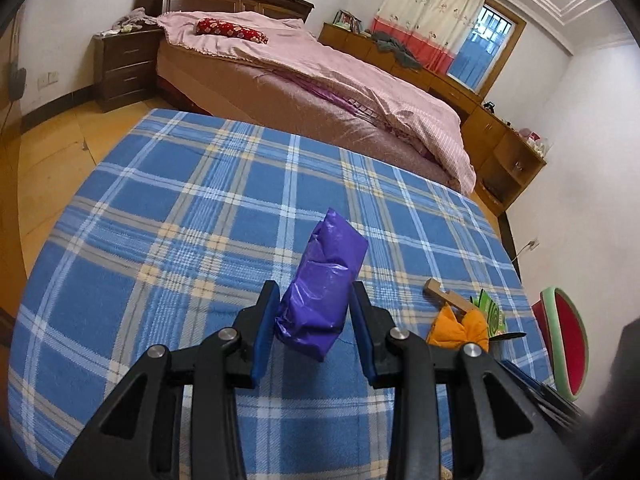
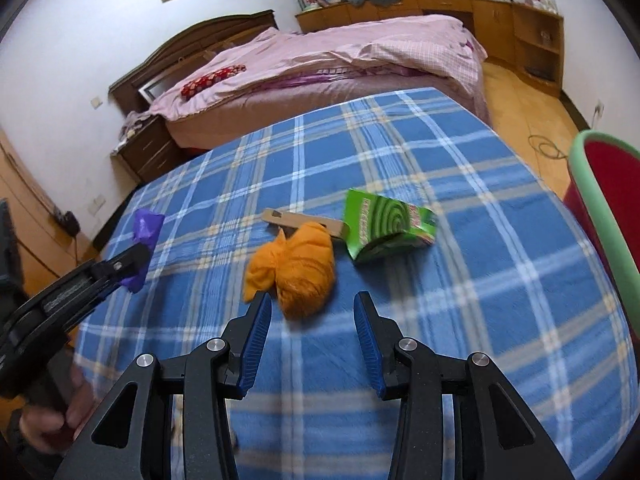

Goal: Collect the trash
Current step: 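Grasp the orange knotted bag with the right tool while the left tool holds the purple bag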

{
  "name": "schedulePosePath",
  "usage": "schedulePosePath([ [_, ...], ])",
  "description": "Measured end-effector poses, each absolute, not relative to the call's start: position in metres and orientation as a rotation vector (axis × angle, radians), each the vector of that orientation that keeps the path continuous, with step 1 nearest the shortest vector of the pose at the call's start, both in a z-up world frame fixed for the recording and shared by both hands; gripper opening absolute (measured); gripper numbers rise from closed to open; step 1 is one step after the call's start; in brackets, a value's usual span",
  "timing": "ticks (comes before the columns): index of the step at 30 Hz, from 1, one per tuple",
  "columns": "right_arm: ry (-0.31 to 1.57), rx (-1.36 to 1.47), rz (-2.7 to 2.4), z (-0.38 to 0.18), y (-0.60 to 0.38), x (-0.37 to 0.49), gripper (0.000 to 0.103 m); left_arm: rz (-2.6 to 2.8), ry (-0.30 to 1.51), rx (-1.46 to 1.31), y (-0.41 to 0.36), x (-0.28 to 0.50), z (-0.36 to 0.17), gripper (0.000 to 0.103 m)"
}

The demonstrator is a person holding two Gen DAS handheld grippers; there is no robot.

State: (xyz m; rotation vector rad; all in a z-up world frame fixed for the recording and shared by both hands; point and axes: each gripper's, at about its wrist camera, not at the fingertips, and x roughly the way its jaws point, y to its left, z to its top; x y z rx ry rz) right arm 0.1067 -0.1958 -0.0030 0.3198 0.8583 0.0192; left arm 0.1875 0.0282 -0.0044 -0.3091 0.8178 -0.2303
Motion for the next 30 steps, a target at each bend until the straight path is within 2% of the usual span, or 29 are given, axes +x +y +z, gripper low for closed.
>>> schedulePosePath([
  [12, 0.844, 0.282, -0.023, -0.014, -0.183, 0.132, 0.044, -0.245, 0.843, -0.317, 0.026, 0.19, -0.011, 0.036],
  [14, 0.843, 0.267, -0.021, -0.014, -0.181, 0.133, 0.035, -0.245, 0.841, -0.317, 0.026, 0.19, -0.012, 0.036],
  [16, 0.845, 0.264, -0.013, -0.014, -0.181, 0.132, 0.03, -0.243, 0.837, -0.317, 0.026, 0.19, -0.012, 0.036],
  [30, 0.791, 0.313, 0.063, 0.004, -0.181, 0.09, 0.028, -0.25, 0.847, -0.315, 0.026, 0.194, -0.018, 0.036],
])
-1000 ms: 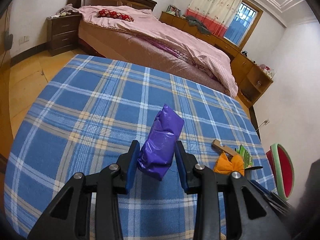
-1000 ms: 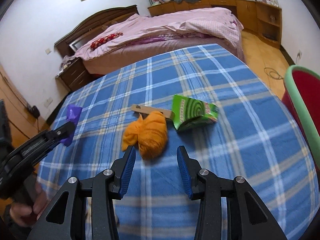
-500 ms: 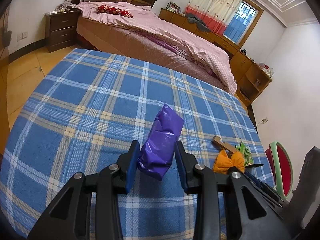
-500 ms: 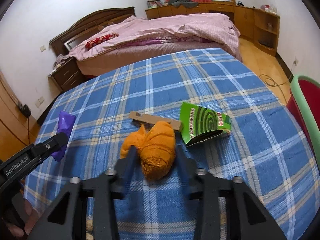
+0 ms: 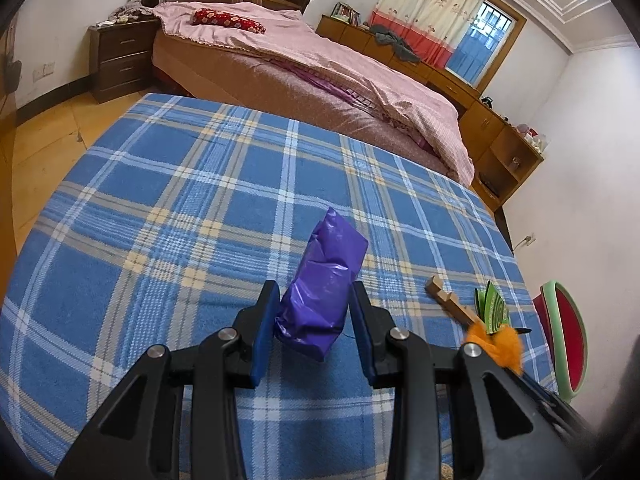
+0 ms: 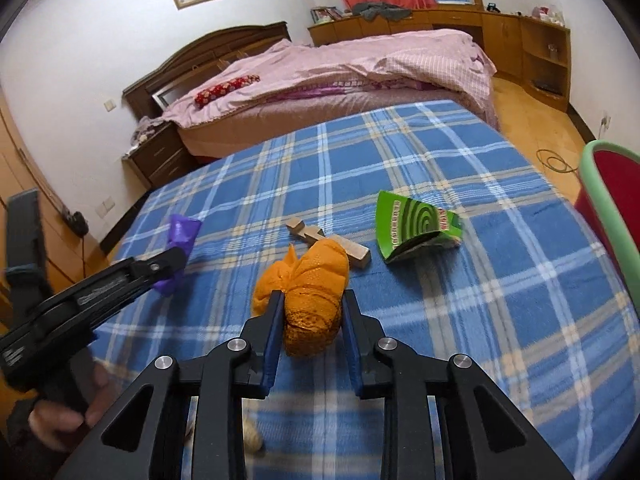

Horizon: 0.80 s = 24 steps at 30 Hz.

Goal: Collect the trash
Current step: 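Grasp the orange knotted bag with the right tool while the left tool holds the purple bag, then carry the purple bag and orange bag over the red bucket and open both tools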

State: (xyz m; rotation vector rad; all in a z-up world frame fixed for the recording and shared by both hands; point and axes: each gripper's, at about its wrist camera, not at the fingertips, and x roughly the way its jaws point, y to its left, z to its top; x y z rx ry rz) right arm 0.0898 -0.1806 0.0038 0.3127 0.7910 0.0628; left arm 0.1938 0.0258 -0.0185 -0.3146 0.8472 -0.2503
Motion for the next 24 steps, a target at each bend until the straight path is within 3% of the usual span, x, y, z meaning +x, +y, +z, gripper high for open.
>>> schedulePosePath([
  [24, 0.628, 0.454, -0.148, 0.039, -0.284, -0.029, 0.028, -0.377, 0.812, -0.24, -0.019, 0.15, 0.016, 0.036],
])
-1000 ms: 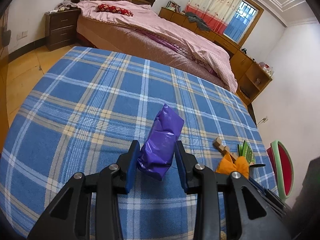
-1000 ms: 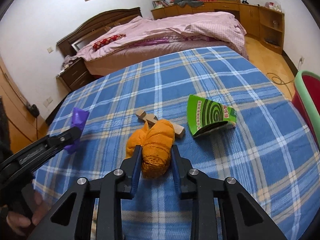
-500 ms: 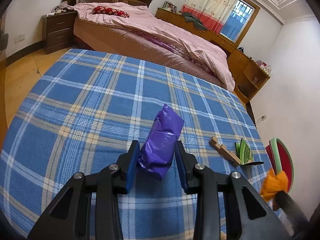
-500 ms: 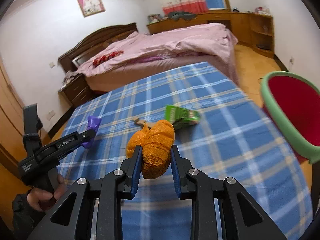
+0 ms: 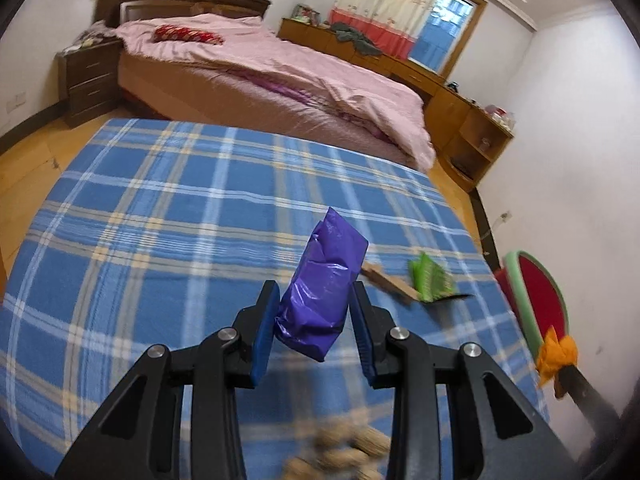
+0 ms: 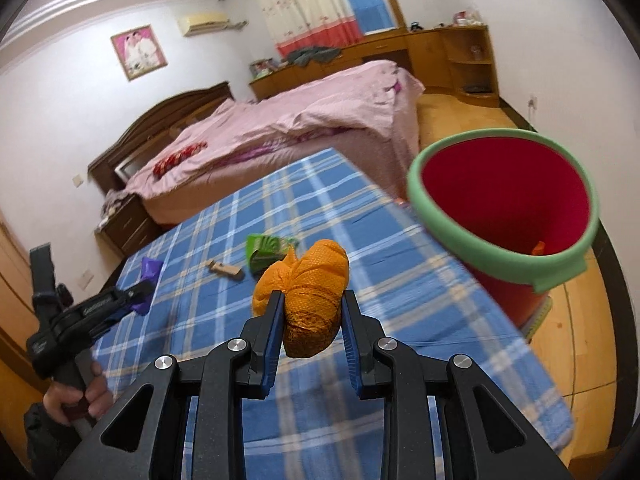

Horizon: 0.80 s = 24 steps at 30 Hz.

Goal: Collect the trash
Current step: 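Carry the purple bag and orange bag over the red bucket and open both tools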

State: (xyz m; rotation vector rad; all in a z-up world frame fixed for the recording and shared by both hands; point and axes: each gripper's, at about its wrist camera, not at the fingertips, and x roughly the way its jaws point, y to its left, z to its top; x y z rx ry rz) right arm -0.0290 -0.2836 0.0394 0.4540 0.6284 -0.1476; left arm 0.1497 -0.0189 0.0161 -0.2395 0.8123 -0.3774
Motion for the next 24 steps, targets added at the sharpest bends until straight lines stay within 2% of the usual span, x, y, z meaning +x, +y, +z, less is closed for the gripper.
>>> schedulePosePath([
  [9, 0.573, 0.542, -0.181, 0.042, -0.325, -0.049, 0.028, -0.514, 0.825, -0.22, -0.072, 0.116, 0.044, 0.036],
  [24, 0.51, 0.647, -0.316, 0.044, -0.408, -0.081, 0.028, -0.755, 0.875, -0.055, -0.211, 0.1, 0.066, 0.036],
])
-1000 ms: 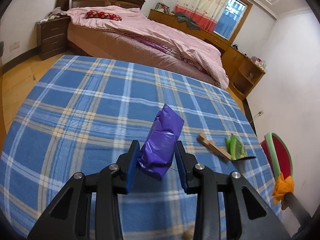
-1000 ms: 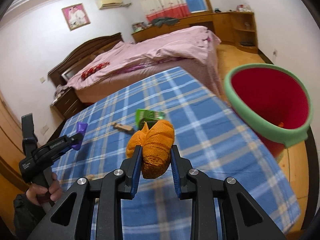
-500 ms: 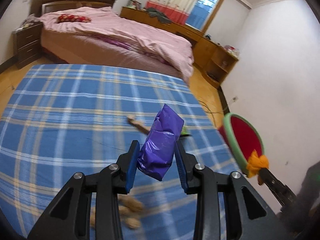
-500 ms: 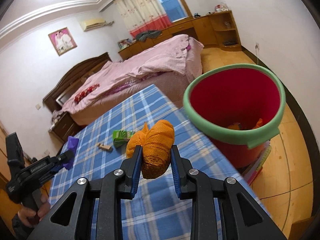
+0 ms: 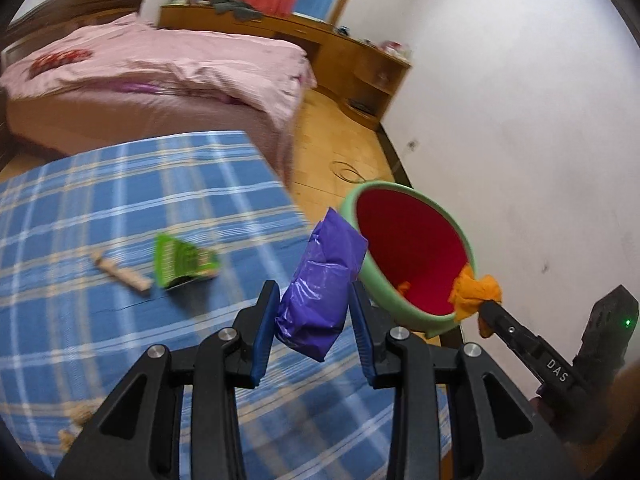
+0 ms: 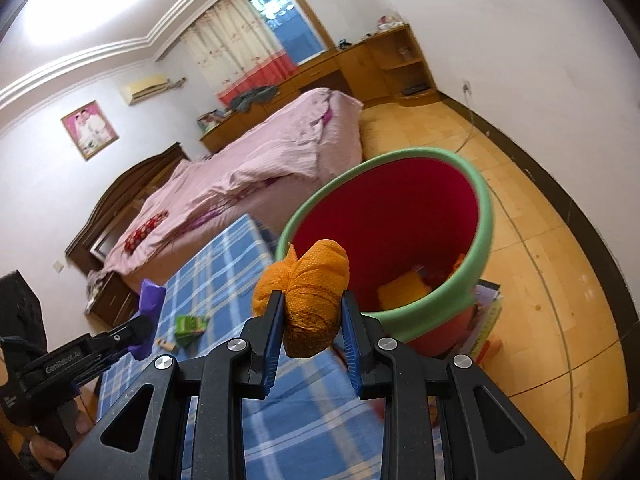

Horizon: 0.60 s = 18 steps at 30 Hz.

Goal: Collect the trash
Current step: 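Carry the purple bag and orange bag over the red bucket and open both tools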

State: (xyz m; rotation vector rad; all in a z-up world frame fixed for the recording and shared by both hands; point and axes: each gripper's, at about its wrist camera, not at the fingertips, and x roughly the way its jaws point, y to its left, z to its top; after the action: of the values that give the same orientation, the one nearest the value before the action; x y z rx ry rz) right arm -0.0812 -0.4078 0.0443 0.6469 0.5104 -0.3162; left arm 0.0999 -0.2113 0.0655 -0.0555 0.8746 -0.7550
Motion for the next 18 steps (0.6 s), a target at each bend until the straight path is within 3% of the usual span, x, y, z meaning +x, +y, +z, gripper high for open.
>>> schedulePosePath([
  [18, 0.533, 0.686, -0.399, 0.02, -0.475, -0.074, 0.028, -0.866, 0.918, 0.103, -0.344, 0.114, 0.034, 0.036],
])
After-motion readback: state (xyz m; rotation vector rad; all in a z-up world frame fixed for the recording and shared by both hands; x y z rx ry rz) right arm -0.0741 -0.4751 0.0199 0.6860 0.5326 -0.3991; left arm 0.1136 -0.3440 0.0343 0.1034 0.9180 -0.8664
